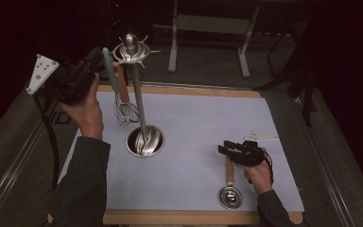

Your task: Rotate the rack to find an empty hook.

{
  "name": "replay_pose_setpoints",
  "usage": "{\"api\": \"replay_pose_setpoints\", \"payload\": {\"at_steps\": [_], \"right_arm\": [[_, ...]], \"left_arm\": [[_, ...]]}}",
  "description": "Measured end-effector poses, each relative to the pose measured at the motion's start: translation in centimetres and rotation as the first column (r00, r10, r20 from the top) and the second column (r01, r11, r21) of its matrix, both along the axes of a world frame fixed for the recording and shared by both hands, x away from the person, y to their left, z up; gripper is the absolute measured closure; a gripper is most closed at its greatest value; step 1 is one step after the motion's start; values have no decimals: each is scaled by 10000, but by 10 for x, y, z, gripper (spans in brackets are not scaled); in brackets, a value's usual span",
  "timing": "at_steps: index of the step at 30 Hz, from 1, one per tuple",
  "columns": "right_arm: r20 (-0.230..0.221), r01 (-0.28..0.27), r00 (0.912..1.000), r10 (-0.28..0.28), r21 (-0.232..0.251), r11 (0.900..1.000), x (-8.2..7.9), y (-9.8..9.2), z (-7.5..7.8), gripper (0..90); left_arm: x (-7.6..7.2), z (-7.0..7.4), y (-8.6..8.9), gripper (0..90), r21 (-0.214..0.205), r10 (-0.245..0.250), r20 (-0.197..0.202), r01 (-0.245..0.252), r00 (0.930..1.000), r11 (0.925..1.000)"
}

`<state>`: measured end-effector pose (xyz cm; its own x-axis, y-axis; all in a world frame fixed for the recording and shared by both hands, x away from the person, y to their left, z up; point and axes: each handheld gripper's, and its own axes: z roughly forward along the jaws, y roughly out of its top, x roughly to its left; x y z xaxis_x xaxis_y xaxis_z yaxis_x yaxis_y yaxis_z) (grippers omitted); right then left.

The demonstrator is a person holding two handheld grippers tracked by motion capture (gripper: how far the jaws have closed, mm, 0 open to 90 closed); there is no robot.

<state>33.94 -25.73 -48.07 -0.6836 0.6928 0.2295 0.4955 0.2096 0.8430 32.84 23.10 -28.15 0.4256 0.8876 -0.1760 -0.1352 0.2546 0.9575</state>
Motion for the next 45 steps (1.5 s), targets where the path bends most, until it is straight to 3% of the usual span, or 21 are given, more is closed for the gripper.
{"api": "replay_pose_setpoints", "payload": {"at_steps": [6,27,33,45], "right_arm": [[-14,14,10000,-14,7,10000,0,0,0,579],[-24,79,10000,-79,41,10000,0,-3,0,579],[-2,100,10000,-100,63,9999,1,-5,1,578],[-57,192,9998,-192,67,9998,1,-7,0,577]], "left_arm": [[6,1,0,900,-245,-13,-125,10,9999,9997],[13,3,0,900,-210,127,-427,-136,9990,9997],[9,1,11,900,-279,117,-499,-131,9987,9995],[-5,-7,30,887,-34,-210,-580,209,9981,9998]]}}
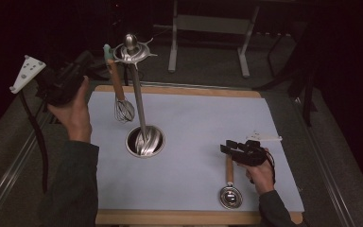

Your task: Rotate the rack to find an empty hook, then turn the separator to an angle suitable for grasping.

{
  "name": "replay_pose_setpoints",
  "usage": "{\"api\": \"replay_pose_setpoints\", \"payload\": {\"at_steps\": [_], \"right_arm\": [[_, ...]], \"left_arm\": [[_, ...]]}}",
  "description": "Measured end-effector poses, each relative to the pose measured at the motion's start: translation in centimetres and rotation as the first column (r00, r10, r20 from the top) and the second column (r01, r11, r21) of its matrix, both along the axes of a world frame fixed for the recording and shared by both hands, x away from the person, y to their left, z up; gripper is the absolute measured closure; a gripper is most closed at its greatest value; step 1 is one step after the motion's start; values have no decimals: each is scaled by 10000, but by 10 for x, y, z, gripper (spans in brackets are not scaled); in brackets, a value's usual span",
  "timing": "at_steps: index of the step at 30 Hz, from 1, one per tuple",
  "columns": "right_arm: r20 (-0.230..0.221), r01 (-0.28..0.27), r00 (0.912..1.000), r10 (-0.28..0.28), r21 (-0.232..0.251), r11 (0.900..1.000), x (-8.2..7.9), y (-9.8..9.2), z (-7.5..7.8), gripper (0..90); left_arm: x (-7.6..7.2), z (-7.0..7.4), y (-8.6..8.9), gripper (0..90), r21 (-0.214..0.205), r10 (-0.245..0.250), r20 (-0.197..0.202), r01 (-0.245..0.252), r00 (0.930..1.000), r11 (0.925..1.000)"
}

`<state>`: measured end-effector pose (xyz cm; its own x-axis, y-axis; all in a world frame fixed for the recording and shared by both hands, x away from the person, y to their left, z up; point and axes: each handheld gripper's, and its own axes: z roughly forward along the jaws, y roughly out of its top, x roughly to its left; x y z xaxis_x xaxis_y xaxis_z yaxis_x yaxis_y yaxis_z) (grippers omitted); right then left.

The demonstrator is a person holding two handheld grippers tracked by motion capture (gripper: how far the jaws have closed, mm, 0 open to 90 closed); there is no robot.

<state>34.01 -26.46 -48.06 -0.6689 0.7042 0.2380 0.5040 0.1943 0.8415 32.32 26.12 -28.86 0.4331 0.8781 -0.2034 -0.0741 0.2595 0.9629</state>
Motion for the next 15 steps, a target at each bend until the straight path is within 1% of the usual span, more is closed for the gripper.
{"api": "replay_pose_setpoints", "payload": {"at_steps": [3,7,8,9,10,15], "right_arm": [[8,-3,10000,3,-8,10000,0,0,0,577],[36,-10,10000,10,-32,10000,0,1,0,577],[36,-10,10000,10,-32,10000,0,1,0,577],[31,-5,10000,5,-25,10000,0,0,0,577],[-19,24,10000,-24,-20,10000,0,0,0,577],[-11,36,10000,-36,-41,10000,0,-2,-1,577]], "left_arm": [[-2,-3,3,882,43,-18,-60,18,10000,10000],[-6,-11,6,877,345,-48,-243,56,9997,9994],[-6,-11,6,875,345,-48,-243,56,9997,9994],[-9,-17,7,875,549,-71,-336,89,9994,9985],[-9,-19,7,865,668,-76,-379,101,9993,9977],[-16,-33,10,837,1132,-112,-636,184,9979,9934]]}}
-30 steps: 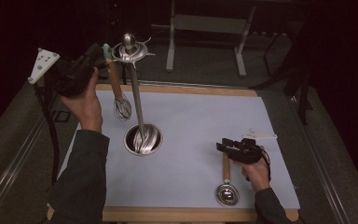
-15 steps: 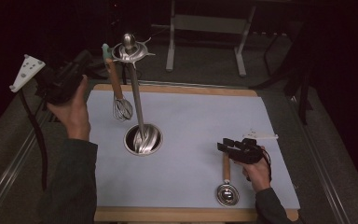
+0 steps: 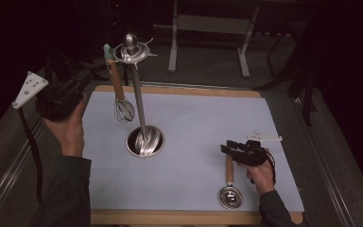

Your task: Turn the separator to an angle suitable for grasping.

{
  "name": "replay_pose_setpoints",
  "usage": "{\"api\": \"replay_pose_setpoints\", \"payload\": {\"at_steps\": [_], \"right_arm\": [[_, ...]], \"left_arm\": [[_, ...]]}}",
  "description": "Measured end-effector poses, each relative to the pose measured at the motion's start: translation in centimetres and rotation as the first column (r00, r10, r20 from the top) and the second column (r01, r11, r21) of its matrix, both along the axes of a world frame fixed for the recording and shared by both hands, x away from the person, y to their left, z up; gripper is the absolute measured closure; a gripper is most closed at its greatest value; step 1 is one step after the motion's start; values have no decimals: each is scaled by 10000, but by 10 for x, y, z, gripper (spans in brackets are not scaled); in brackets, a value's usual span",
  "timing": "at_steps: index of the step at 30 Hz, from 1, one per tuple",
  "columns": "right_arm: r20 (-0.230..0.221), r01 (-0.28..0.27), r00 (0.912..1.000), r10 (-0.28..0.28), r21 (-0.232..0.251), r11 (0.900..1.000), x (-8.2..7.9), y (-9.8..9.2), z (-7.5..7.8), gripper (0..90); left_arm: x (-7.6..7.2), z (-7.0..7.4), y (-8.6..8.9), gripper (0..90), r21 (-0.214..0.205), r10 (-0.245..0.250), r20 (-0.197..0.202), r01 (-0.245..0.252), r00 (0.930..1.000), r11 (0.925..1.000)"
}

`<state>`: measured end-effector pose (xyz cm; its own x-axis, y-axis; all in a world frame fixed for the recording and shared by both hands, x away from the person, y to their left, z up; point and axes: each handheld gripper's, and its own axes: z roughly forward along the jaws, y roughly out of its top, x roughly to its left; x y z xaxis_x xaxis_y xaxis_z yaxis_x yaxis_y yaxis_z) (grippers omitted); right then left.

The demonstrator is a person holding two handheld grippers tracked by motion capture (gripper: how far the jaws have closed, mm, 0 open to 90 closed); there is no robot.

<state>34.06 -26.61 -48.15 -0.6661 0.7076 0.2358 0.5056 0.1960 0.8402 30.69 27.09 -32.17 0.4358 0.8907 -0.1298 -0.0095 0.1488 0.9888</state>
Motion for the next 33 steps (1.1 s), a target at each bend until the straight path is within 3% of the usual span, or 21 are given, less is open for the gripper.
{"api": "replay_pose_setpoints", "payload": {"at_steps": [11,19,26,30,33], "right_arm": [[-18,158,9999,-158,17,9999,0,-4,0,569],[13,195,9998,-195,-106,9998,-1,-5,0,569],[-1,271,9996,-271,-71,9996,-1,-7,0,570],[32,277,9996,-277,-108,9996,-1,-8,1,570],[98,331,9994,-327,-402,9986,-2,-7,0,571]], "left_arm": [[-18,-51,0,801,755,130,-909,-61,9958,9971],[-19,-91,-9,780,1104,234,-1717,-43,9849,9939],[-25,-116,-5,773,589,290,-2094,-170,9774,9981],[-28,-128,-6,773,652,234,-2369,-81,9712,9978],[-33,-143,-7,773,526,152,-2635,-14,9645,9986]]}}
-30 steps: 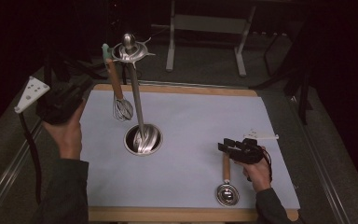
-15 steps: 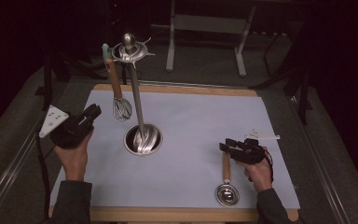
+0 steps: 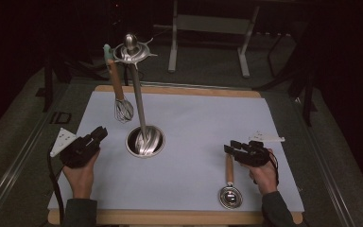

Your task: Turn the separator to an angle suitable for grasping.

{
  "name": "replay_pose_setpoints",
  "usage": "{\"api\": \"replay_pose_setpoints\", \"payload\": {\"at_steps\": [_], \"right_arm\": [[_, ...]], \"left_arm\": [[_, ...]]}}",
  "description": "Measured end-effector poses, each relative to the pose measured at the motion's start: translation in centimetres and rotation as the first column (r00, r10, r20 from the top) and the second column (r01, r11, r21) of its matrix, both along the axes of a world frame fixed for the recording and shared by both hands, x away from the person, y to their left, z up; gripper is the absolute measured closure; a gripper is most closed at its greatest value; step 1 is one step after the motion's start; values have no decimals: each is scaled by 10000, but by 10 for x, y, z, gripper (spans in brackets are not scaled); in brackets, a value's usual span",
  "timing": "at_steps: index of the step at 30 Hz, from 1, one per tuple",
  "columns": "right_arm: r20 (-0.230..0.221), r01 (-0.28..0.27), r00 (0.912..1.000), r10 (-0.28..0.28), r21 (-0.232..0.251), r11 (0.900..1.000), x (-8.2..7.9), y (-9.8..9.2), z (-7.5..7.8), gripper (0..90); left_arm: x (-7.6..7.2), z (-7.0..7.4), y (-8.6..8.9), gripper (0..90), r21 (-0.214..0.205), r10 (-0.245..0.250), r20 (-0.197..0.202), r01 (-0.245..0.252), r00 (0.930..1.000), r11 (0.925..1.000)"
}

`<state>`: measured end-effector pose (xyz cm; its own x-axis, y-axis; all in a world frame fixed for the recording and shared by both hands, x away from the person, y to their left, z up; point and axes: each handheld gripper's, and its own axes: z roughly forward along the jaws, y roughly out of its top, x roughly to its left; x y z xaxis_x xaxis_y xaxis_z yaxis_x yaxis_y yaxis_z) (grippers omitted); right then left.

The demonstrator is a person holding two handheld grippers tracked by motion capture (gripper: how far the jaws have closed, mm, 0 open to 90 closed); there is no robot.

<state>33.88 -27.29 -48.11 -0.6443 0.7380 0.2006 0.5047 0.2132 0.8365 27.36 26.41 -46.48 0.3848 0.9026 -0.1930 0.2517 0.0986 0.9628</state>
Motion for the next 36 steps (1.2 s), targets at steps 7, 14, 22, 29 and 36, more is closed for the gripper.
{"api": "replay_pose_setpoints", "payload": {"at_steps": [7,14,22,29,36], "right_arm": [[29,-28,10000,29,-216,9998,0,1,0,572],[74,-78,9999,81,-400,9992,-1,1,0,574],[53,34,10000,-31,-556,9984,-2,-3,1,574],[-3,-2,10000,2,-633,9980,-2,-2,1,577],[104,97,9999,-85,-1115,9937,-2,-5,7,590]], "left_arm": [[-6,-26,-2,761,303,18,-596,0,9982,9995],[-3,-49,-6,758,985,-73,-1260,198,9920,9949],[3,-64,-7,754,1579,204,-1740,74,9845,9874],[8,-72,-14,744,2063,258,-1998,163,9795,9784],[7,-74,-16,722,2172,474,-1942,-42,9798,9761]]}}
